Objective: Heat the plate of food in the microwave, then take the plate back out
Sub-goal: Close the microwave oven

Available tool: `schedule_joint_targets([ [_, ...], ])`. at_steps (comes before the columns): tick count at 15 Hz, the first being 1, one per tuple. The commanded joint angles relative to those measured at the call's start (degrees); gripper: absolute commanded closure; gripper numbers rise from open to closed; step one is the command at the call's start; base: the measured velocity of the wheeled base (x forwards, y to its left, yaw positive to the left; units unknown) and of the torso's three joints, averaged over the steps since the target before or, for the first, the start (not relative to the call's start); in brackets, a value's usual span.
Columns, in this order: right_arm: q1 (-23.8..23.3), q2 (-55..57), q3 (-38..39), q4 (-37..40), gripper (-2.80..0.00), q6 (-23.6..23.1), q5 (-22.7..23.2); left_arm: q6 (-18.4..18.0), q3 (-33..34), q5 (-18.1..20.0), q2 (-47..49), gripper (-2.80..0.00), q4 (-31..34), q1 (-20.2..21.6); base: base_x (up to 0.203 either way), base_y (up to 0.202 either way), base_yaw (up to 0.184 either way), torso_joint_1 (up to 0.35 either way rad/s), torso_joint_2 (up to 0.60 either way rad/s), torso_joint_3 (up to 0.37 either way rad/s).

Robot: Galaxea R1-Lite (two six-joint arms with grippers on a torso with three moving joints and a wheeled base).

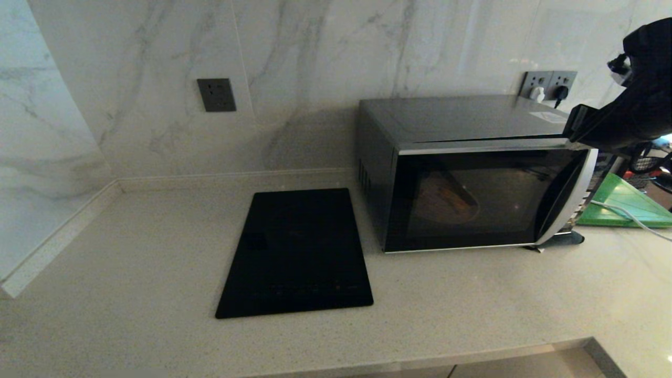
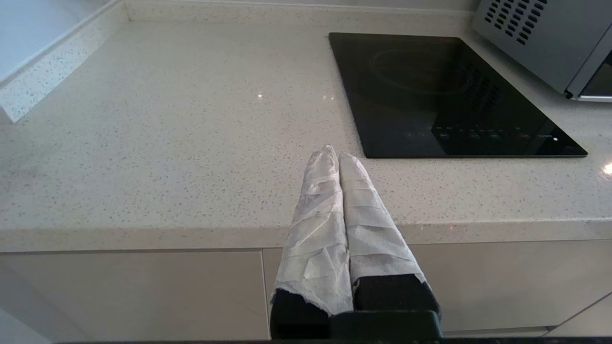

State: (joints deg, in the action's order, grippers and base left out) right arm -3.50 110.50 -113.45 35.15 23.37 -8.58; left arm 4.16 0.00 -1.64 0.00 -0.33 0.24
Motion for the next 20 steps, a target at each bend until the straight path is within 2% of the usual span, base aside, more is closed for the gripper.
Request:
schedule_joint_targets([
  [1,0.0,0.7,0.0,0.4,0.00,0.2,0.0,0.1,0.0,0.0,0.1,0.00,0.0,0.0,0.000,0.000,0.000,0.000,0.00,0.000],
  [14,0.1,3.4,0.0,-1.8,0.00,0.9,0.3,0.1,0.0,0.0,0.1,0.00,0.0,0.0,0.000,0.000,0.000,0.000,0.00,0.000],
  [20,0.0,1.1,0.5,-1.4,0.00,0.8,0.1,0.1,0.0,0.0,0.1,0.00,0.0,0.0,0.000,0.000,0.000,0.000,0.00,0.000],
])
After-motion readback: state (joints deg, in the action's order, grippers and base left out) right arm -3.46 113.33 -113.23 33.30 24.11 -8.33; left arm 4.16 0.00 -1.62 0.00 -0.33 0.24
